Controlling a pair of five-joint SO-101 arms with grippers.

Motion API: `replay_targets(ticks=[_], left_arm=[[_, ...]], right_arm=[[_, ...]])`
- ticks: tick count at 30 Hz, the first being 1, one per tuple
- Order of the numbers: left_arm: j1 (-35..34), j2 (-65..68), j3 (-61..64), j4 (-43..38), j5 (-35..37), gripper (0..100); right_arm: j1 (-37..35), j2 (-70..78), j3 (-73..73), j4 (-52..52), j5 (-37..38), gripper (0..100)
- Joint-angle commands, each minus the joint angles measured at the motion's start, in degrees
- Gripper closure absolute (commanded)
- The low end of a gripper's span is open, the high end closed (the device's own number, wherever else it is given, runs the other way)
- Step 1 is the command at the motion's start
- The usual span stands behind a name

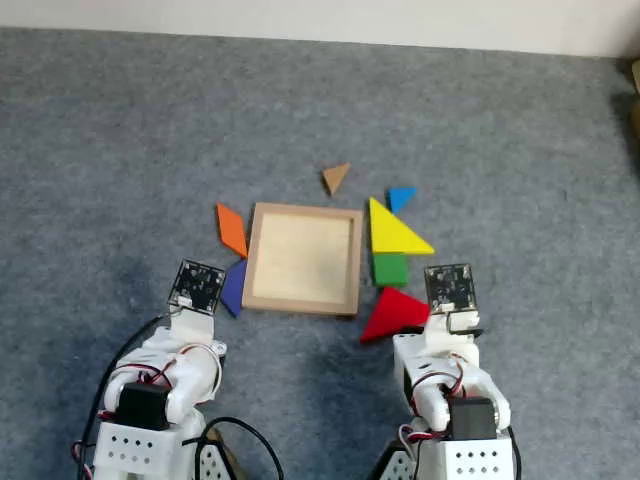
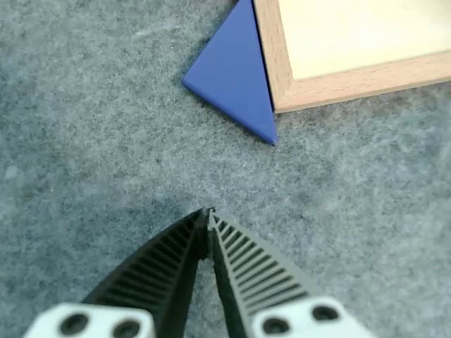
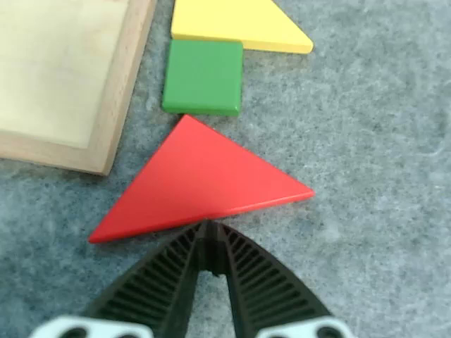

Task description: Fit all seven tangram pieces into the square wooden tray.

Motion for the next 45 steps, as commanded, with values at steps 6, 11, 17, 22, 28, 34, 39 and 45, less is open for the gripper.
replay_targets(ticks=[6, 11, 17, 22, 28, 34, 39, 45], left_arm=[[-0.48, -1.89, 1.1, 0.26, -0.44, 99], [-0.48, -1.89, 1.1, 0.26, -0.44, 99], [-0.48, -1.89, 1.1, 0.26, -0.44, 99], [-0.48, -1.89, 1.1, 0.26, -0.44, 99], [-0.48, -1.89, 1.1, 0.26, -0.44, 99], [-0.48, -1.89, 1.1, 0.26, -0.44, 99], [-0.48, -1.89, 1.1, 0.26, -0.44, 99], [-0.48, -1.89, 1.1, 0.26, -0.44, 99]], right_arm=[[0.66, -0.4, 6.02, 0.4, 0.53, 99.4], [0.66, -0.4, 6.02, 0.4, 0.53, 99.4], [0.66, -0.4, 6.02, 0.4, 0.53, 99.4], [0.66, -0.4, 6.02, 0.4, 0.53, 99.4], [0.66, -0.4, 6.02, 0.4, 0.53, 99.4], [0.66, -0.4, 6.02, 0.4, 0.53, 99.4], [0.66, -0.4, 6.02, 0.4, 0.53, 99.4], [-0.66, -0.31, 6.2, 0.4, 0.35, 99.4]])
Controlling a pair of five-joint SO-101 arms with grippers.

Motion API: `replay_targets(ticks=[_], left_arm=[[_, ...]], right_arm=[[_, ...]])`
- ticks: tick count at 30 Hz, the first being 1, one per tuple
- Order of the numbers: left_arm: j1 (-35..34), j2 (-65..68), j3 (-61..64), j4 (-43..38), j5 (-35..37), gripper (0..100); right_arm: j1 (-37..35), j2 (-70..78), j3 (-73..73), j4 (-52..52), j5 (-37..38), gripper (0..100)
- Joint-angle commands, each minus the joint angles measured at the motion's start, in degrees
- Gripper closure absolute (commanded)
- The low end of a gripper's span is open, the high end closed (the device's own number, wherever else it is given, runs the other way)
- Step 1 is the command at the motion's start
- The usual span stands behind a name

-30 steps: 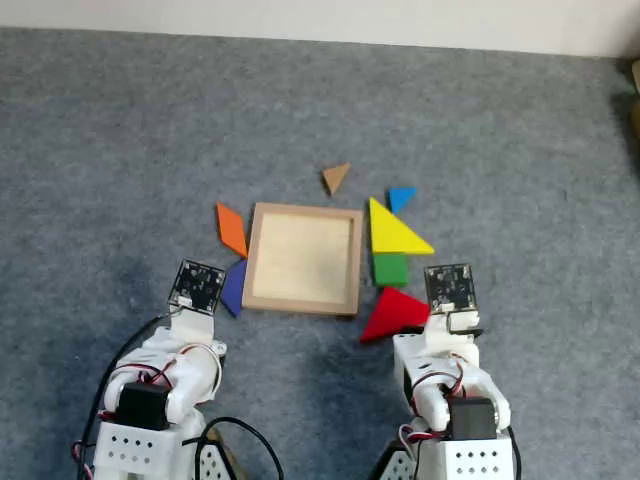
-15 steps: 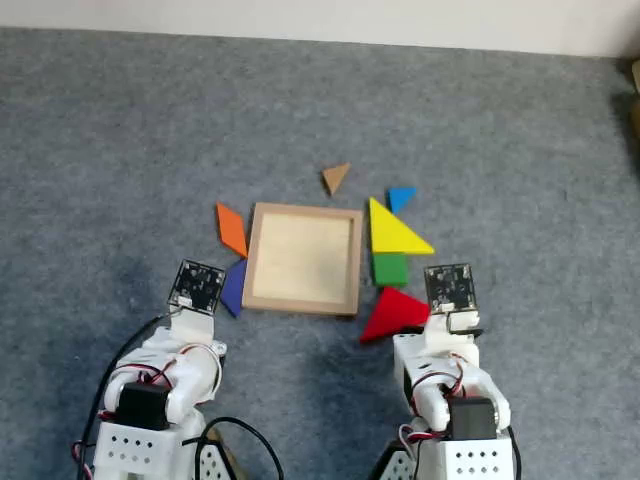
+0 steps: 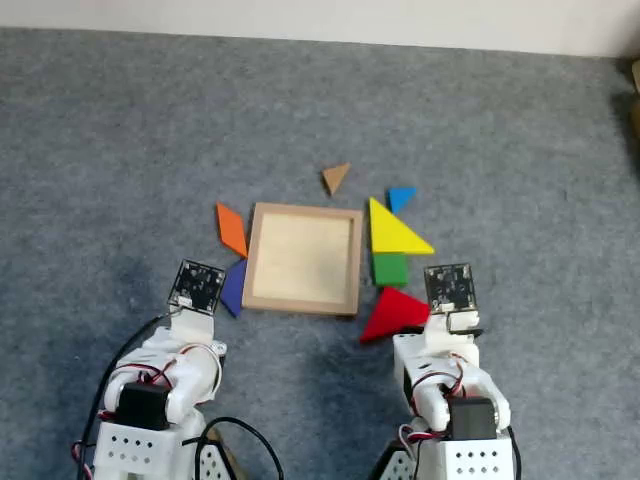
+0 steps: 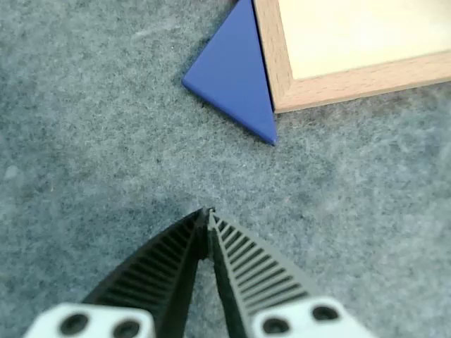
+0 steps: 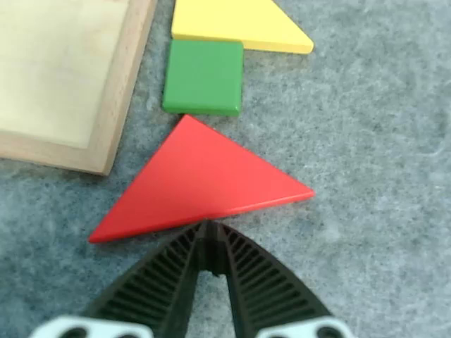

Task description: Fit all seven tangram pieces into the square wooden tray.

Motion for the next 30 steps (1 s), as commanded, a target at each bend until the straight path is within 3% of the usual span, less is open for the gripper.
replay_targets(ticks=[1, 7, 11, 18, 22, 30], left_arm=[[-0.48, -1.89, 1.1, 0.26, -0.44, 99], [-0.48, -1.89, 1.1, 0.26, -0.44, 99], [-0.48, -1.89, 1.1, 0.26, -0.44, 99], [-0.48, -1.89, 1.1, 0.26, -0.44, 99], [-0.48, -1.89, 1.1, 0.26, -0.44, 99], [-0.48, -1.89, 1.1, 0.26, -0.44, 99]], right_arm=[[-0.66, -0.31, 6.2, 0.4, 0.35, 99.4], [-0.04, -0.75, 6.2, 4.53, 0.53, 99.4], [6.2, -0.75, 5.58, 3.82, 0.53, 99.4], [10.42, -0.13, -6.9, 0.84, 0.09, 99.5], [10.07, 0.92, -13.67, 0.92, -5.27, 99.5], [5.23, 26.95, -33.63, 3.12, -14.86, 99.1]])
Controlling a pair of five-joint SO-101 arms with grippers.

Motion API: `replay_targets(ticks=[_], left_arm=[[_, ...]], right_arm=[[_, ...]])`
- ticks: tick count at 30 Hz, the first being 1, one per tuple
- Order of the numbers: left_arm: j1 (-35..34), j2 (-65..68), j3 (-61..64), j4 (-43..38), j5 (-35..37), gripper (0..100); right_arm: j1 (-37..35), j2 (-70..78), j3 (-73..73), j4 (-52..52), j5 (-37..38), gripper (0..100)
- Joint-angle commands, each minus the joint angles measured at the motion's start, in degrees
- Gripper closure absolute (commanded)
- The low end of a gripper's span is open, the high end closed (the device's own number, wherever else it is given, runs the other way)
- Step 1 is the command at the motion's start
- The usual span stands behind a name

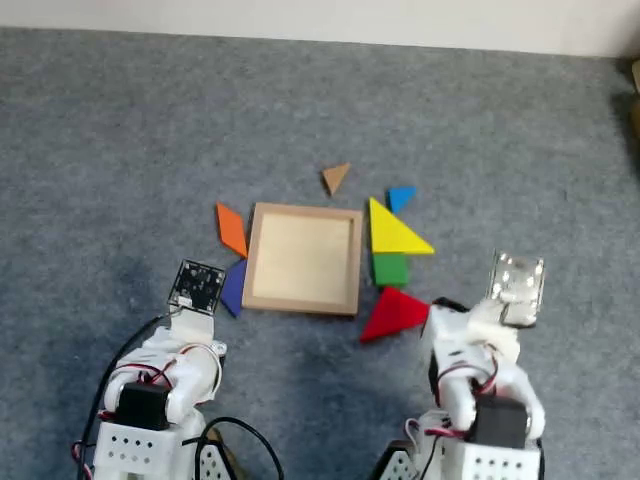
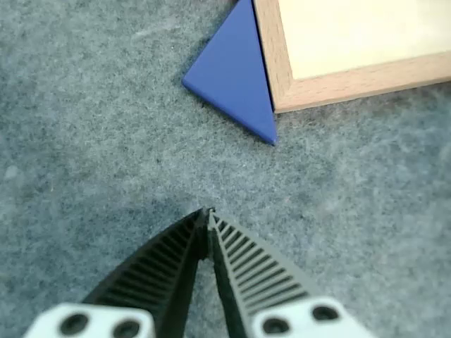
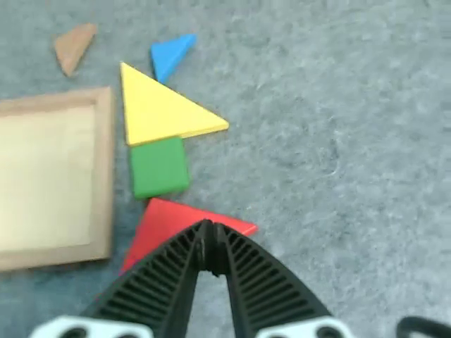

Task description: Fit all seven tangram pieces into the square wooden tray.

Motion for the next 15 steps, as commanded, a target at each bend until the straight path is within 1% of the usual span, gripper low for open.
replay_targets(ticks=[1, 4, 9, 11, 13, 15], left_arm=[[-0.48, -1.89, 1.1, 0.26, -0.44, 99], [-0.48, -1.89, 1.1, 0.26, -0.44, 99], [-0.48, -1.89, 1.1, 0.26, -0.44, 99], [-0.48, -1.89, 1.1, 0.26, -0.44, 99], [-0.48, -1.89, 1.1, 0.26, -0.44, 99], [-0.48, -1.89, 1.1, 0.26, -0.44, 99]], right_arm=[[-3.21, 16.04, -13.23, 0.48, -3.78, 99.1], [-6.02, 27.74, -20.62, 0.22, -4.04, 94.6], [-9.71, 41.8, -29.49, 0.22, -3.87, 77.9], [-11.47, 46.64, -33.19, 0.22, -3.43, 74.8], [-12.79, 51.3, -36.97, 0.22, 1.14, 74.8], [-13.23, 55.87, -40.48, 0.22, 8.62, 74.8]])
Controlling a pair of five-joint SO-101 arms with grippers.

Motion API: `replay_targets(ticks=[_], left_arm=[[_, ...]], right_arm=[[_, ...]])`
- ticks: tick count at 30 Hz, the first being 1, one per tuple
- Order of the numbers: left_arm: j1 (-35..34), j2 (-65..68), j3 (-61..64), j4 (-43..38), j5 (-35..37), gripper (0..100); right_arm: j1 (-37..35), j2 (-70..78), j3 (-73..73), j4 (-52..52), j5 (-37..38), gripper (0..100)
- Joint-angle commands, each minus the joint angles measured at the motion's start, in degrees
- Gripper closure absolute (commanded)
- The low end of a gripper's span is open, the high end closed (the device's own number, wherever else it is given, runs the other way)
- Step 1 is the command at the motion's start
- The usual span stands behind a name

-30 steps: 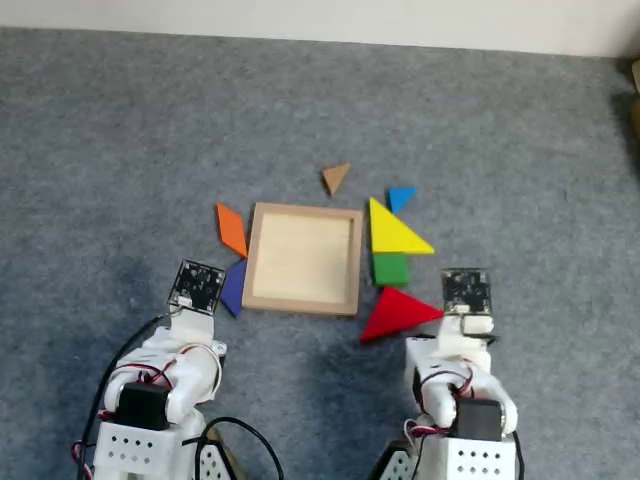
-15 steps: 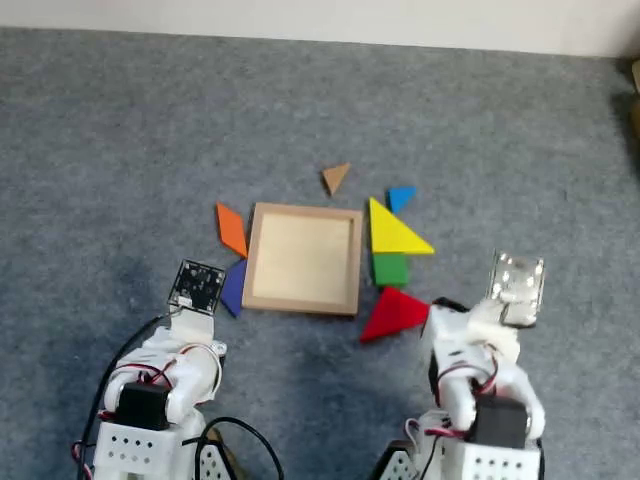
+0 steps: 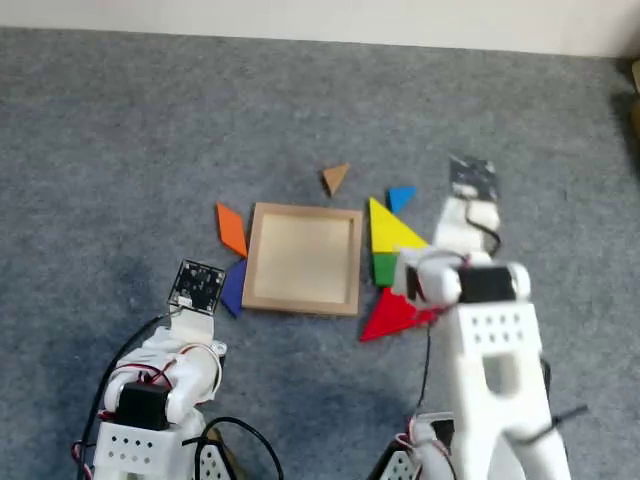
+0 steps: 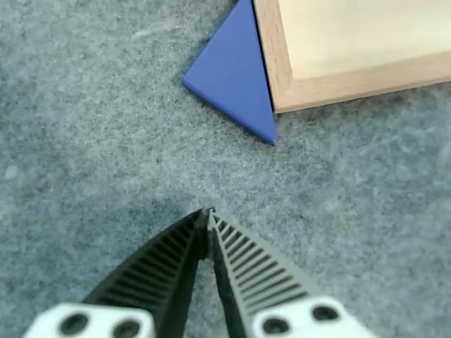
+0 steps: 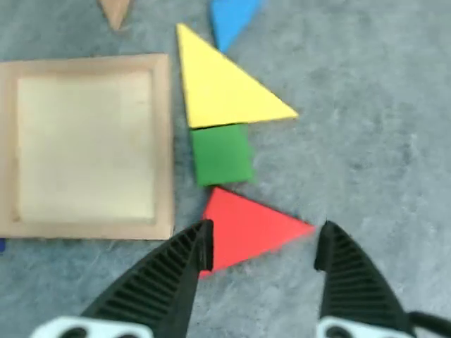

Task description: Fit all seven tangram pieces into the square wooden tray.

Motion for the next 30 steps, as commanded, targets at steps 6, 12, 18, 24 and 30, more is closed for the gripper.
replay_targets(ticks=[6, 12, 18, 24, 30], left_arm=[[-0.48, -1.89, 1.1, 0.26, -0.44, 99], [-0.48, -1.89, 1.1, 0.26, -0.44, 99], [-0.48, -1.89, 1.1, 0.26, -0.44, 99], [-0.48, -1.89, 1.1, 0.26, -0.44, 99], [-0.48, -1.89, 1.1, 0.26, -0.44, 99]], right_arm=[[-3.91, 19.03, -15.34, -1.19, 22.33, 74.6], [-5.14, 36.09, -26.95, -1.1, 28.57, 69.7], [-5.14, 51.38, -39.52, -0.66, 28.92, 54.8], [-6.37, 59.82, -44.18, -0.66, 32.0, 54.5], [-6.02, 64.48, -44.44, -1.1, 32.35, 54.5]])
